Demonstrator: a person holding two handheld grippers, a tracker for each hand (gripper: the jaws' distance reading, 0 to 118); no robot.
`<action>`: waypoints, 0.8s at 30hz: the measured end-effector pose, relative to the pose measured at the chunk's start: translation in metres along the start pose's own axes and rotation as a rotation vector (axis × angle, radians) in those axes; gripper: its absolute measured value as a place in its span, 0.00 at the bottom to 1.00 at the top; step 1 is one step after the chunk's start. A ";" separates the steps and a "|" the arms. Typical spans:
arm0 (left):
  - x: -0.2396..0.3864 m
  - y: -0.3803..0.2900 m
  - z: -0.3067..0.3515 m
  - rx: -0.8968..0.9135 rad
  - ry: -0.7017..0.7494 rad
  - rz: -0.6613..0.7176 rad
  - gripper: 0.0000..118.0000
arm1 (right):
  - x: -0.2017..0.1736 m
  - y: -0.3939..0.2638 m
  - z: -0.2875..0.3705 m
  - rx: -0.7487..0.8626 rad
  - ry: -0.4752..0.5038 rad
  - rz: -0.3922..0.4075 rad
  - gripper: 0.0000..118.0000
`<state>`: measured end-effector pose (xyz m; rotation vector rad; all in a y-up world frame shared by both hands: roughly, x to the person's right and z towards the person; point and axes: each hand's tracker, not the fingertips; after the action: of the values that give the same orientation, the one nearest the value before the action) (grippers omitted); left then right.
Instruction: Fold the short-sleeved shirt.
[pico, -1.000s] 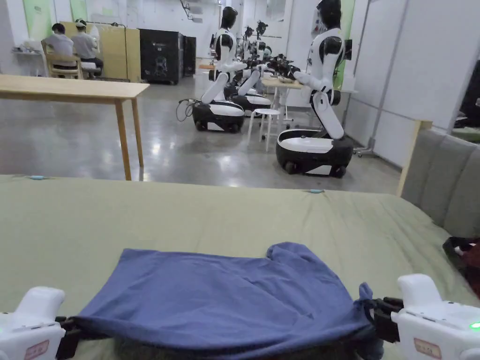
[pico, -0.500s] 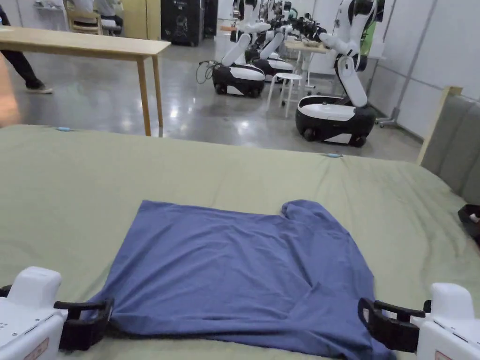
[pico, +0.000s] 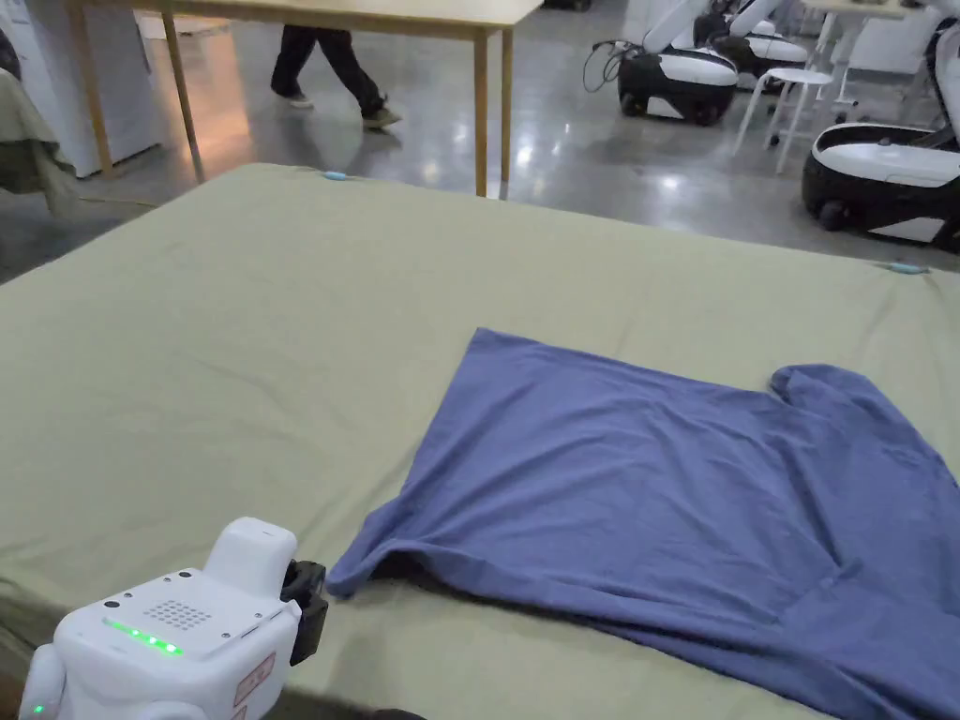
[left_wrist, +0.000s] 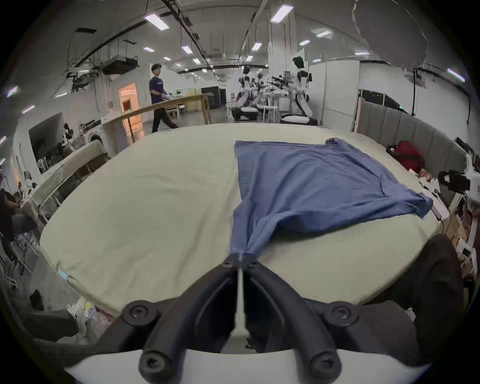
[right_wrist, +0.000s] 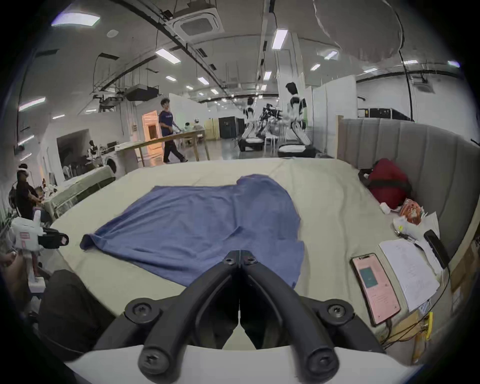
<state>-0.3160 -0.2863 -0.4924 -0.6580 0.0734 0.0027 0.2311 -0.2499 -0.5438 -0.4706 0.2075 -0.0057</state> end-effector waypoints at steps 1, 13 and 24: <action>-0.006 -0.003 -0.011 -0.001 0.000 -0.005 0.18 | 0.001 -0.001 -0.002 -0.010 0.001 -0.009 0.00; -0.005 0.008 -0.080 -0.100 -0.011 -0.078 0.35 | 0.024 -0.017 -0.030 -0.102 -0.072 -0.029 0.00; 0.005 0.022 -0.066 -0.081 -0.036 -0.062 0.01 | 0.050 -0.024 -0.019 -0.131 -0.146 -0.124 0.86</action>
<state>-0.3163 -0.3089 -0.5584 -0.7408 0.0180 -0.0425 0.2777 -0.2820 -0.5594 -0.6117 0.0348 -0.0794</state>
